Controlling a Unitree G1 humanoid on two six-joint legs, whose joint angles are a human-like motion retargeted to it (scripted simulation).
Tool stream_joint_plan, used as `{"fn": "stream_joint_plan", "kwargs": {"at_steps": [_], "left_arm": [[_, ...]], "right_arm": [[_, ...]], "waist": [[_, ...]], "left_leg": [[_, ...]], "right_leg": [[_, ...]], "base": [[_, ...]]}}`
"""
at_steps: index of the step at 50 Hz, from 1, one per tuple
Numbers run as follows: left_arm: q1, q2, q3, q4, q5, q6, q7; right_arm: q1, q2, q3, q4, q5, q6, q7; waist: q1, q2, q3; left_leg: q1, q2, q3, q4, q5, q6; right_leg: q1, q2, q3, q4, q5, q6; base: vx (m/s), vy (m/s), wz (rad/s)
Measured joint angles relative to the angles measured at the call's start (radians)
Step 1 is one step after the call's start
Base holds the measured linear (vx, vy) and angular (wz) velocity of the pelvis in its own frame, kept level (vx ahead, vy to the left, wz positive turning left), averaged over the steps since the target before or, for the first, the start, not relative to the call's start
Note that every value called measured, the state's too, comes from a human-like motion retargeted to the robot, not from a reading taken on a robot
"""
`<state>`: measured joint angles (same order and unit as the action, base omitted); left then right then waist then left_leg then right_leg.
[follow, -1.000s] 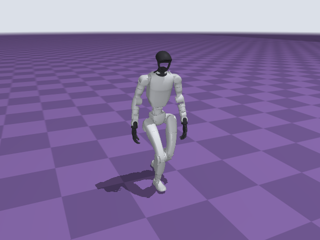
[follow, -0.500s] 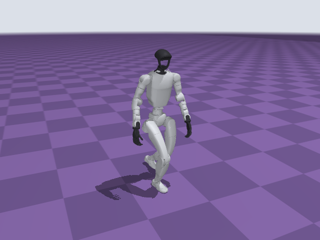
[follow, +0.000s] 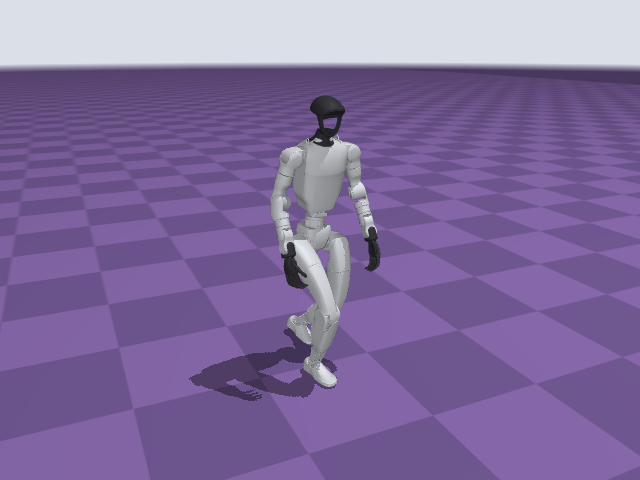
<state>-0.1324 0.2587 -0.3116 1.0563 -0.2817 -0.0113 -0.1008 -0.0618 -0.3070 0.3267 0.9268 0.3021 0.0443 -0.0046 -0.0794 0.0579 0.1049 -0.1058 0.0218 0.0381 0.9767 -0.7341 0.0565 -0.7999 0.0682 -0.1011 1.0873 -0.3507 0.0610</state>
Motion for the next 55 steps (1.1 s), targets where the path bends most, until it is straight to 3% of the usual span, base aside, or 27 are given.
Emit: {"fn": "stream_joint_plan", "kwargs": {"at_steps": [2,4,6,8,10,12,13,15,17,20,22,23,25,27,30,32,35,38,40,42,43,45,47,48,50,52,55], "left_arm": [[0.001,-0.01,-0.019,-0.026,0.016,-0.015,-0.009],[-0.005,-0.002,-0.028,-0.07,0.037,-0.027,0.0],[-0.013,0.017,-0.022,-0.12,0.051,-0.037,0.016],[-0.03,0.041,-0.012,-0.166,0.049,-0.042,0.037],[-0.063,0.055,-0.012,-0.195,0.04,-0.042,0.069],[-0.13,0.06,-0.023,-0.191,0.029,-0.045,0.112],[-0.157,0.049,-0.039,-0.178,0.027,-0.047,0.137],[-0.238,0.063,-0.067,-0.146,0.016,-0.041,0.167],[-0.322,0.057,-0.107,-0.144,0.008,-0.042,0.185],[-0.405,0.042,-0.154,-0.182,-0.013,-0.051,0.21],[-0.406,0.049,-0.165,-0.206,-0.031,-0.054,0.21],[-0.395,0.05,-0.167,-0.21,-0.041,-0.055,0.208],[-0.364,0.051,-0.163,-0.199,-0.061,-0.047,0.204],[-0.315,0.054,-0.147,-0.163,-0.073,-0.033,0.201],[-0.229,0.057,-0.109,-0.066,-0.064,-0.003,0.17],[-0.172,0.053,-0.086,0.03,-0.033,0.018,0.123],[-0.083,0.031,-0.063,0.17,0.019,0.029,0.034],[0.01,-0.003,-0.05,0.219,0.054,0.033,-0.042],[0.038,-0.008,-0.05,0.208,0.059,0.029,-0.058],[0.018,-0.013,-0.055,0.199,0.012,0.029,-0.034],[-0.006,-0.014,-0.052,0.199,-0.023,0.031,-0.009],[-0.052,-0.017,-0.041,0.183,-0.057,0.03,0.052],[-0.065,-0.021,-0.037,0.14,-0.044,0.024,0.087],[-0.071,-0.019,-0.039,0.115,-0.033,0.013,0.095],[-0.092,-0.007,-0.046,0.049,-0.017,-0.012,0.109],[-0.129,0.031,-0.058,-0.037,-0.017,-0.034,0.13],[-0.201,0.101,-0.062,-0.171,-0.039,-0.056,0.145]], "right_arm": [[0.02,-0.014,0.029,-0.07,0.019,-0.008,0.035],[0.031,-0.049,0.041,-0.149,0.039,-0.021,0.06],[0.032,-0.091,0.04,-0.218,0.047,-0.036,0.069],[0.021,-0.139,0.031,-0.267,0.041,-0.048,0.059],[-0.003,-0.185,0.022,-0.288,0.013,-0.057,0.024],[-0.056,-0.223,0.016,-0.263,-0.04,-0.063,-0.041],[-0.078,-0.223,0.02,-0.24,-0.069,-0.066,-0.08],[-0.146,-0.243,0.041,-0.196,-0.098,-0.064,-0.127],[-0.227,-0.248,0.083,-0.165,-0.107,-0.064,-0.156],[-0.337,-0.261,0.163,-0.142,-0.093,-0.075,-0.174],[-0.357,-0.278,0.2,-0.15,-0.079,-0.081,-0.161],[-0.355,-0.286,0.216,-0.152,-0.077,-0.083,-0.154],[-0.339,-0.301,0.236,-0.159,-0.083,-0.084,-0.14],[-0.303,-0.302,0.227,-0.159,-0.078,-0.084,-0.136],[-0.22,-0.285,0.177,-0.134,-0.028,-0.074,-0.115],[-0.164,-0.25,0.135,-0.099,0.01,-0.067,-0.084],[-0.082,-0.174,0.083,-0.029,0.042,-0.062,-0.024],[0.024,-0.1,0.026,0.033,0.014,-0.055,0.032],[0.067,-0.073,-0.005,0.072,-0.005,-0.038,0.056],[0.067,-0.068,-0.022,0.124,-0.01,-0.016,0.042],[0.054,-0.066,-0.024,0.149,-0.006,-0.006,0.022],[0.016,-0.041,-0.012,0.162,0.006,0.009,-0.02],[0.017,-0.02,0.014,0.103,0.011,0.01,-0.052],[0.025,-0.018,0.023,0.061,0.012,0.003,-0.062],[0.039,-0.034,0.051,-0.031,0.021,-0.021,-0.065],[0.033,-0.085,0.069,-0.129,0.049,-0.043,-0.054],[-0.004,-0.193,0.059,-0.256,0.076,-0.064,-0.051]], "waist": [[0.009,0.012,-0.025],[0.024,0.016,-0.036],[0.039,0.008,-0.046],[0.049,-0.002,-0.051],[0.044,-0.035,-0.052],[0.007,-0.12,-0.058],[-0.027,-0.194,-0.081],[-0.052,-0.23,-0.078],[-0.06,-0.207,-0.085],[-0.027,-0.087,-0.083],[-0.001,0.012,-0.091],[0.001,0.029,-0.112],[-0.002,0.045,-0.137],[0.004,0.045,-0.131],[0.02,0.033,-0.102],[0.039,0.015,-0.097],[0.065,-0.015,-0.118],[0.077,-0.023,-0.12],[0.078,-0.023,-0.095],[0.039,-0.072,-0.064],[0.017,-0.096,-0.054],[-0.018,-0.118,-0.073],[0.026,-0.072,-0.073],[0.041,-0.041,-0.075],[0.05,-0.023,-0.104],[0.063,-0.022,-0.123],[0.089,-0.021,-0.151]], "left_leg": [[-0.056,0.027,-0.002,-0.005,0.11,-0.041],[-0.097,0.043,-0.008,0.027,0.129,-0.055],[-0.11,0.059,-0.006,0.067,0.088,-0.047],[-0.101,0.072,-0.008,0.117,-0.023,-0.03],[-0.088,0.053,0.0,0.131,-0.139,0.004],[-0.097,-0.046,0.012,0.051,-0.139,0.049],[-0.102,-0.142,0.021,0.008,-0.139,0.074],[-0.138,-0.181,0.016,0.053,-0.139,0.114],[-0.149,-0.165,0.003,0.067,-0.139,0.115],[-0.087,-0.019,0.006,0.084,-0.139,0.061],[-0.043,0.104,0.027,0.066,0.048,-0.046],[-0.047,0.123,0.037,0.011,0.21,-0.089],[-0.071,0.143,0.05,0.005,0.43,-0.128],[-0.094,0.152,0.058,0.158,0.487,-0.098],[-0.136,0.156,0.057,0.55,0.447,0.029],[-0.19,0.144,0.055,0.764,0.372,0.101],[-0.299,0.083,0.043,0.824,0.25,0.139],[-0.344,-0.007,-0.001,0.514,0.101,0.093],[-0.361,-0.036,-0.014,0.417,-0.099,0.097],[-0.443,-0.117,0.009,0.347,-0.139,0.146],[-0.487,-0.156,0.023,0.343,-0.139,0.166],[-0.509,-0.21,0.015,0.285,-0.139,0.164],[-0.385,-0.131,-0.018,0.198,-0.104,0.094],[-0.323,-0.073,-0.021,0.145,-0.002,0.035],[-0.268,-0.014,-0.014,0.01,0.22,-0.05],[-0.242,0.019,-0.017,-0.006,0.283,-0.08],[-0.169,0.066,-0.033,0.027,0.272,-0.08]], "right_leg": [[0.017,0.016,-0.017,-0.058,0.051,0.007],[0.019,0.023,-0.033,-0.064,0.04,-0.001],[0.01,0.017,-0.047,-0.033,-0.006,-0.016],[-0.016,0.003,-0.058,0.039,-0.091,-0.038],[-0.07,-0.049,-0.05,0.155,-0.224,-0.073],[-0.149,-0.179,0.005,0.276,-0.311,-0.097],[-0.215,-0.27,0.067,0.356,-0.355,-0.1],[-0.235,-0.317,0.1,0.409,-0.372,-0.095],[-0.222,-0.316,0.075,0.378,-0.327,-0.085],[-0.104,-0.185,-0.017,0.209,-0.173,-0.031],[0.017,-0.078,-0.077,0.004,-0.002,0.028],[0.06,-0.069,-0.089,-0.095,0.099,0.052],[0.117,-0.076,-0.113,-0.125,0.229,0.068],[0.157,-0.098,-0.133,0.096,0.259,0.023],[0.235,-0.139,-0.14,0.574,0.26,-0.077],[0.272,-0.165,-0.126,0.794,0.212,-0.118],[0.245,-0.186,-0.103,0.863,0.075,-0.138],[0.194,-0.121,-0.085,0.492,-0.104,-0.103],[0.141,-0.097,-0.068,0.327,-0.296,-0.099],[0.031,-0.214,-0.062,0.366,-0.442,-0.13],[-0.023,-0.283,-0.067,0.416,-0.45,-0.142],[-0.091,-0.332,-0.053,0.419,-0.358,-0.135],[-0.015,-0.192,-0.054,0.25,-0.154,-0.075],[0.038,-0.097,-0.034,0.13,-0.057,-0.015],[0.09,-0.051,-0.03,-0.028,0.127,0.054],[0.096,-0.038,-0.023,-0.059,0.183,0.074],[0.108,-0.011,-0.005,-0.084,0.168,0.073]], "base": [[-0.13,-0.04,-0.08],[-0.15,-0.04,0.03],[-0.15,-0.03,0.05],[-0.15,-0.03,0.18],[-0.19,-0.04,0.74],[-0.21,-0.07,1.7],[-0.17,-0.03,1.86],[-0.19,0.07,1.11],[-0.1,0.12,0.11],[0.03,0.14,-0.94],[0.05,0.12,-1.02],[-0.04,0.08,-0.54],[-0.1,0.06,-0.25],[-0.15,0.07,-0.25],[-0.17,0.06,-0.01],[-0.2,0.05,0.06],[-0.21,0.01,-0.1],[-0.22,-0.08,-0.01],[-0.34,-0.08,0.54],[-0.56,-0.07,1.52],[-0.52,-0.04,1.42],[-0.31,-0.01,0.32],[-0.11,-0.03,-1.46],[-0.15,-0.05,-1.18],[-0.23,-0.06,-0.48],[-0.28,-0.04,-0.22],[-0.31,-0.02,-0.34]]}}
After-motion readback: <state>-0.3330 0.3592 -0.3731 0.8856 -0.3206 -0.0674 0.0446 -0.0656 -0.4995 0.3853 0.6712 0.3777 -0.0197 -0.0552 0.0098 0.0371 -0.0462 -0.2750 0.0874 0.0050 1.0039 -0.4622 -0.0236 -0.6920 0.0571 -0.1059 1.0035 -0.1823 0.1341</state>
